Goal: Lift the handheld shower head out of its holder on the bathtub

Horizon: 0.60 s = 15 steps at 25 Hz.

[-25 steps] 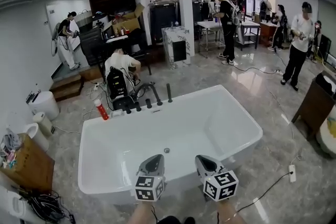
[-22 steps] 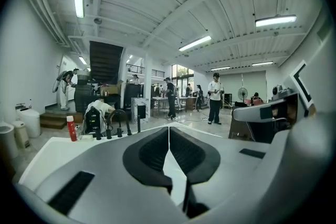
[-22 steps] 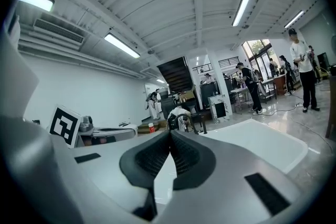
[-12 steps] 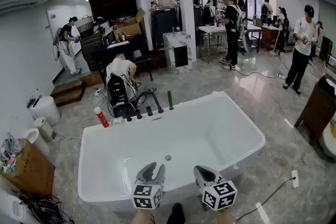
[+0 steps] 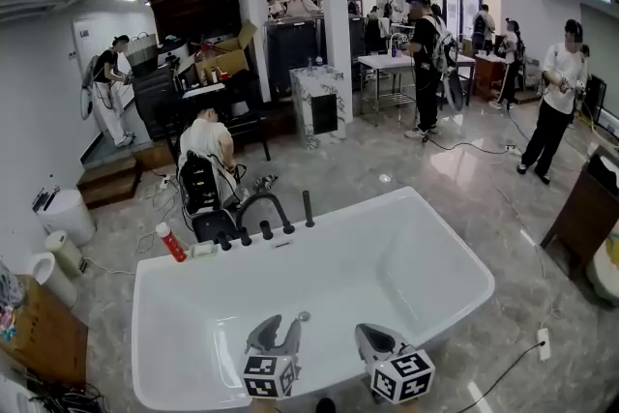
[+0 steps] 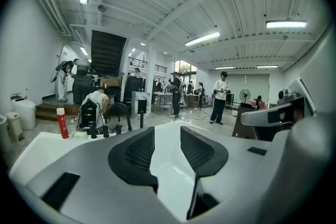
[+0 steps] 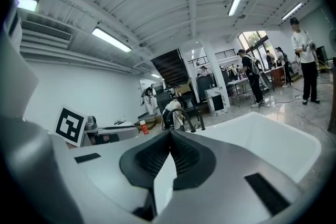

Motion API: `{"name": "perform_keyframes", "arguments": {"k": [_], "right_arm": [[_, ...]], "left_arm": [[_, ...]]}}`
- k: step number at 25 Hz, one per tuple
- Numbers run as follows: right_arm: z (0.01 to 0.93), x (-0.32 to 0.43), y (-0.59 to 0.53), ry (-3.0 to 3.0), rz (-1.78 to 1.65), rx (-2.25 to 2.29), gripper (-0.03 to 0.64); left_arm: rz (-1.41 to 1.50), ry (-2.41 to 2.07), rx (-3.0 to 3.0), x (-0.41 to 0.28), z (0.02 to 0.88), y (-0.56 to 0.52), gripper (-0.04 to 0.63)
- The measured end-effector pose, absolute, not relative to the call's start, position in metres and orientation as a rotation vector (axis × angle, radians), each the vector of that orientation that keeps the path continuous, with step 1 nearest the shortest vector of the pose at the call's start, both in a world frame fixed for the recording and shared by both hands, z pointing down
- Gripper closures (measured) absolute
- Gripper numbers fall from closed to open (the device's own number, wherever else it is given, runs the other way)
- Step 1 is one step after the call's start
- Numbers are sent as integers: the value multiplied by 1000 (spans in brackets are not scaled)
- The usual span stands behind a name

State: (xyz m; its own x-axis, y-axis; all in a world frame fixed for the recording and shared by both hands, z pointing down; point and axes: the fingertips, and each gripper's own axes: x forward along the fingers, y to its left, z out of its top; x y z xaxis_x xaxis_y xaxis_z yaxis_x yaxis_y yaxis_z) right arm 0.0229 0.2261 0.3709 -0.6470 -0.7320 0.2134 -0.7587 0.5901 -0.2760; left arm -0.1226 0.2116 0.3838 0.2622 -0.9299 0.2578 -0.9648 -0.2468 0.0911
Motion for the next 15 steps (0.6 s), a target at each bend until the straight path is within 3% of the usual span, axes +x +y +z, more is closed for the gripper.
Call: {"name": "perform_keyframes", "arguments": {"k": [8,15], "right_arm": [[382,-32,93,-2682,558,1335,609],[399,-63,43,-2642,582,1352,609]], "left_arm": [[245,-1754,2349,-180,388,66,437],[231,-1728,2345,-214,401,4,425]]}}
